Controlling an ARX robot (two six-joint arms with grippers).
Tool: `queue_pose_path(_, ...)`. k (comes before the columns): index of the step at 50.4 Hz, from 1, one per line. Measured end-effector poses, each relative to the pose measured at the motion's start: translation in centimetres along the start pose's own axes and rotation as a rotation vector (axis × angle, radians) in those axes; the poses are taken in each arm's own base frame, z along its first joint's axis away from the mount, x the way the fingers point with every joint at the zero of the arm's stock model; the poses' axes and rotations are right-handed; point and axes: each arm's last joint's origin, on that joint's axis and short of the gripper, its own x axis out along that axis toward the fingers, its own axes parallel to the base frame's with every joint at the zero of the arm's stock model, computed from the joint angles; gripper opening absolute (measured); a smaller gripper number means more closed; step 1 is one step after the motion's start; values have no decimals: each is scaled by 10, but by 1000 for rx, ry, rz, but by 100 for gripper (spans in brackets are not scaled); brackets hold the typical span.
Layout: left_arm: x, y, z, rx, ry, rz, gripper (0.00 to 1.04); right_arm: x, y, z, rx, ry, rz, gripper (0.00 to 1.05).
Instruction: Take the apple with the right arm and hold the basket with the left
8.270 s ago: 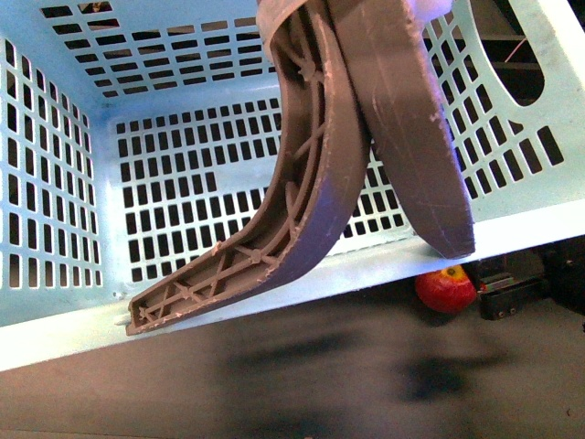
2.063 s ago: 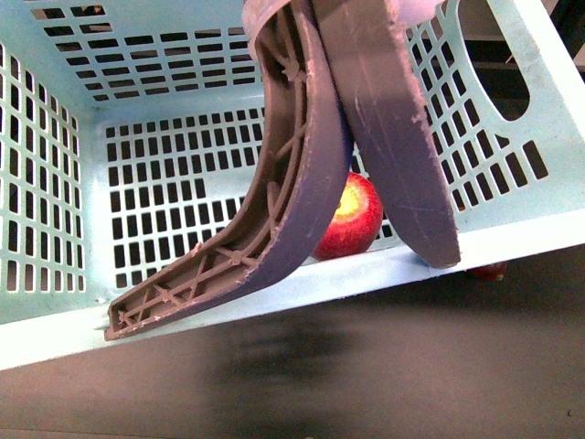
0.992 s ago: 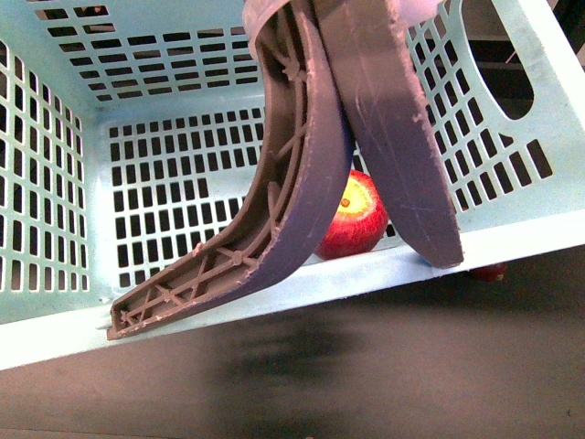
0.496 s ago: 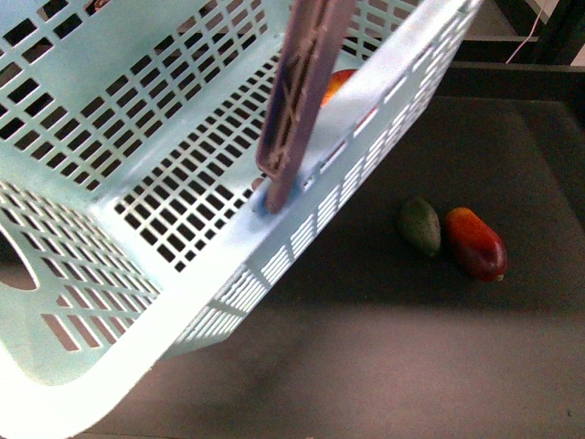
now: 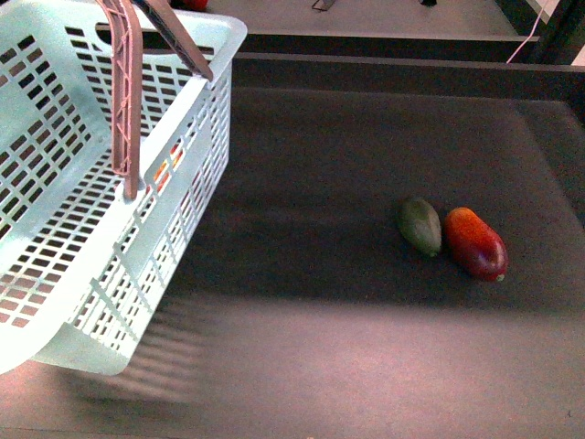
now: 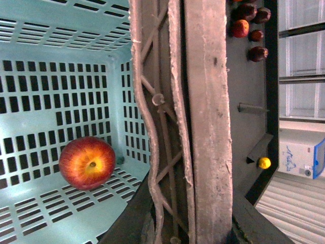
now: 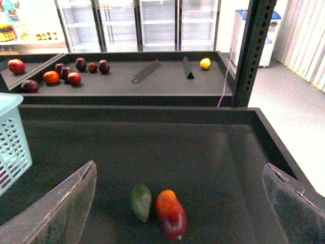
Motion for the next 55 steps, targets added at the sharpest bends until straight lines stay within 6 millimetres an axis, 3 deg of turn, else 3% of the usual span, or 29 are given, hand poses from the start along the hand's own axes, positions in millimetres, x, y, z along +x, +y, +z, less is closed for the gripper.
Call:
queue_pose_path(23,53,13,9,-83,-38,73,19,0,0,0,0,0,0,96)
queue_pose_path(33,63,22,17,-101,-100,117,19,0,0,0,0,0,0,96)
queue_pose_path(46,72,42,12,-104,-97,195,19,0,0,0,0,0,0,96)
queue_pose_path(55,72,45,9,-114,-99,210,19,0,0,0,0,0,0,96)
